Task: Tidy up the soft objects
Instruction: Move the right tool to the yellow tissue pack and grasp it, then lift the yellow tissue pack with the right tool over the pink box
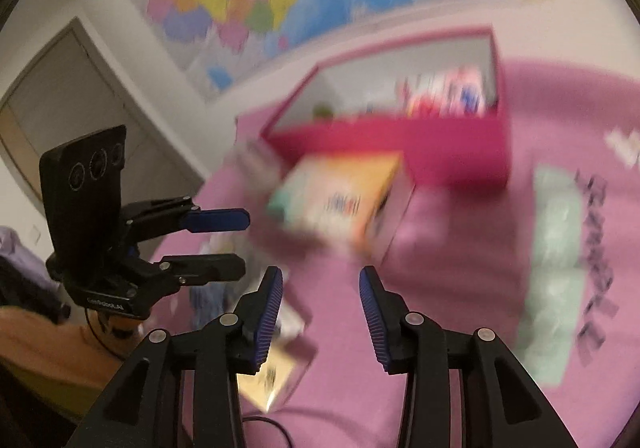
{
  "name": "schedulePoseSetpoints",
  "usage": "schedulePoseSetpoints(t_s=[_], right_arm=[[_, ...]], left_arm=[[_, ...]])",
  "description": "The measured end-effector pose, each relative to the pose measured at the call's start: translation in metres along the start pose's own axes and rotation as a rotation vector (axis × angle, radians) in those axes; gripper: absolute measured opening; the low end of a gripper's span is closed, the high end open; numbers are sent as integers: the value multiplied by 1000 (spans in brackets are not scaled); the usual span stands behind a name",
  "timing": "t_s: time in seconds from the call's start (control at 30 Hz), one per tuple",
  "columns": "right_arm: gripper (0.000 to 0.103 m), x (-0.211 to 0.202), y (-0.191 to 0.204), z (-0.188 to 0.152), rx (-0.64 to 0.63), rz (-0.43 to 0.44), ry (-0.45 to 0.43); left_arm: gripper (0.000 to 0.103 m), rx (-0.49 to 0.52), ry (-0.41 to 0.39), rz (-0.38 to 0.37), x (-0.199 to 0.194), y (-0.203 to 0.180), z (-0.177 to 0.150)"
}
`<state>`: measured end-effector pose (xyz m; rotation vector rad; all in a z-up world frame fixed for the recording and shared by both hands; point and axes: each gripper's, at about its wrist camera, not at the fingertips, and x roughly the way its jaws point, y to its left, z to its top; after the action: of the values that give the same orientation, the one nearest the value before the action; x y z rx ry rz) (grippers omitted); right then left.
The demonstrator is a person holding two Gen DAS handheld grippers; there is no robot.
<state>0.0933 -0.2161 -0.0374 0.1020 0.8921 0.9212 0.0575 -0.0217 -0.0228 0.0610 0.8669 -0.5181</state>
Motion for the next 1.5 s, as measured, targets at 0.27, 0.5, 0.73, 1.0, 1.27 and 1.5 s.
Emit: schedulePoseSetpoints(t_s=[0.27, 0.5, 0.73, 1.0, 1.27, 1.5], right_arm=[[41, 26, 6, -42, 53, 88, 117], [41, 43, 11, -54, 83, 117, 142], [37, 41, 16, -56, 79, 87, 126], [36, 31, 14, -50, 80, 35, 88], [32, 22, 14, -36, 71, 8, 36], [32, 12, 15, -18, 53, -10, -17]], left_arm=[[56, -68, 70, -57, -2, -5, -49], [50, -58, 94, -72, -3, -14, -65], [36, -60, 130, -75, 4, -18, -72], [36, -84, 104, -84, 10, -18, -61], [36, -95, 59, -64, 9, -12, -44], [36, -90, 32, -43, 8, -7, -27]])
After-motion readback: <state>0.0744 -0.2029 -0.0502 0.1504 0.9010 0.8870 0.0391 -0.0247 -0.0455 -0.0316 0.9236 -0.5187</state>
